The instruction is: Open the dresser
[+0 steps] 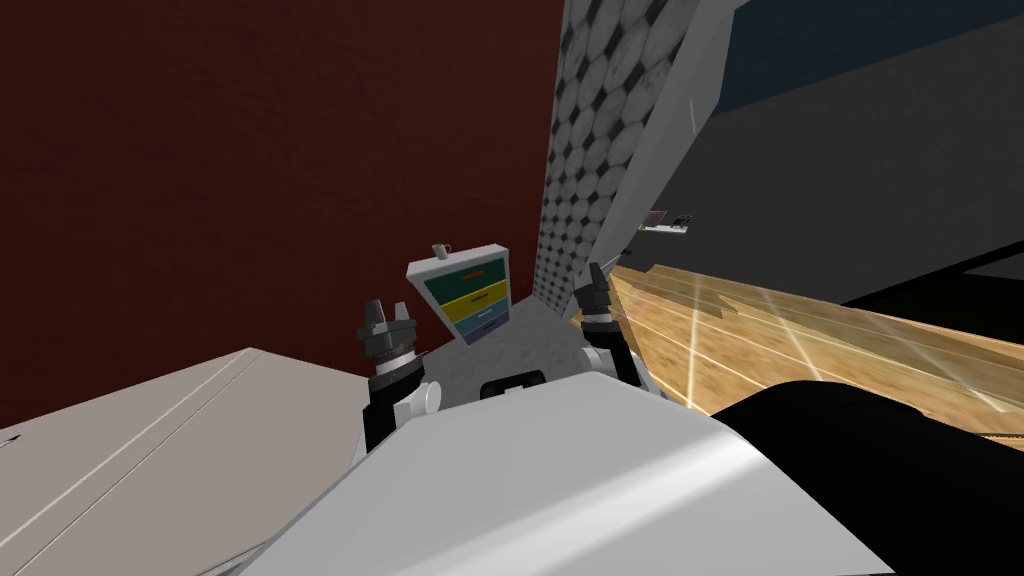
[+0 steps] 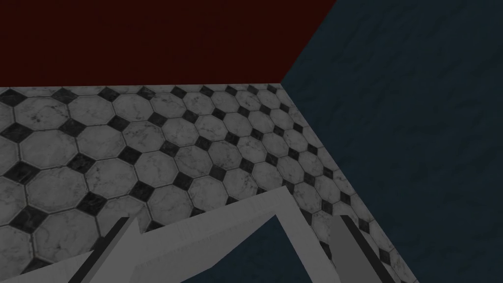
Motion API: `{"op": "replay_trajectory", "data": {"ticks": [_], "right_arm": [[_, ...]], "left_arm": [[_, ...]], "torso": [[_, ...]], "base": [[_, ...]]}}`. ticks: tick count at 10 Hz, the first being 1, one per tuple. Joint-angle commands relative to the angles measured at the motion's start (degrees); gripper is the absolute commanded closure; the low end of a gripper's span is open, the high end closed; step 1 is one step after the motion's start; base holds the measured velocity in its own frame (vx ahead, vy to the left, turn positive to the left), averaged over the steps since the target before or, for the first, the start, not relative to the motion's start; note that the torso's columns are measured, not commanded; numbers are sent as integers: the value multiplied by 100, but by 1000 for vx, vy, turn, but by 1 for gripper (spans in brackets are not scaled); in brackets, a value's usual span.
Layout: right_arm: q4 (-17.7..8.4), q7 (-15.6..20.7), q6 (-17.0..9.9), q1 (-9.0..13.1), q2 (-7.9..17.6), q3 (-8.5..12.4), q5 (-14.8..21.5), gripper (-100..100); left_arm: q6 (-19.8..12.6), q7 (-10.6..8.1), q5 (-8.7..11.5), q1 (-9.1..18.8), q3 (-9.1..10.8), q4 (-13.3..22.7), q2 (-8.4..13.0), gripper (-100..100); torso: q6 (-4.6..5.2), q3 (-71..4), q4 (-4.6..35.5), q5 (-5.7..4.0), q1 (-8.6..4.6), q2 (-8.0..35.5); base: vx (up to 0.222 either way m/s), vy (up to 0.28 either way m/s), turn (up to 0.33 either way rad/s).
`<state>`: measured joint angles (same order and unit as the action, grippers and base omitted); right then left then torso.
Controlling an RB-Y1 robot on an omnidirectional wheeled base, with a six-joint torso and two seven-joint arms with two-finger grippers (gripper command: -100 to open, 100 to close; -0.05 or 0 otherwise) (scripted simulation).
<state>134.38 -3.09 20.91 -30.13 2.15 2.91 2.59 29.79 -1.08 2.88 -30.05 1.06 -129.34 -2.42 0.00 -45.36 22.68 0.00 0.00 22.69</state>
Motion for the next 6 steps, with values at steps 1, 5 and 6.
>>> {"op": "replay_trajectory", "data": {"ticks": [1, 5, 6], "right_arm": [[0, 0, 0, 0, 0, 0, 0, 0], [-2, 0, 0, -1, 0, 0, 0, 0], [-2, 0, -1, -1, 0, 0, 0, 0]], "left_arm": [[0, 0, 0, 0, 0, 0, 0, 0], [49, 17, 18, 27, 9, 137, 421, -100], [78, 28, 29, 45, 15, 227, 584, -100]], "torso": [[0, -845, 423, 0, 0, 424], [0, -3780, 1879, 1, 1, 1881], [0, -3895, 1934, 1, 1, 1930]], "base": [[0, 0, 0], [15, -2, 3], [51, -11, 9]]}}
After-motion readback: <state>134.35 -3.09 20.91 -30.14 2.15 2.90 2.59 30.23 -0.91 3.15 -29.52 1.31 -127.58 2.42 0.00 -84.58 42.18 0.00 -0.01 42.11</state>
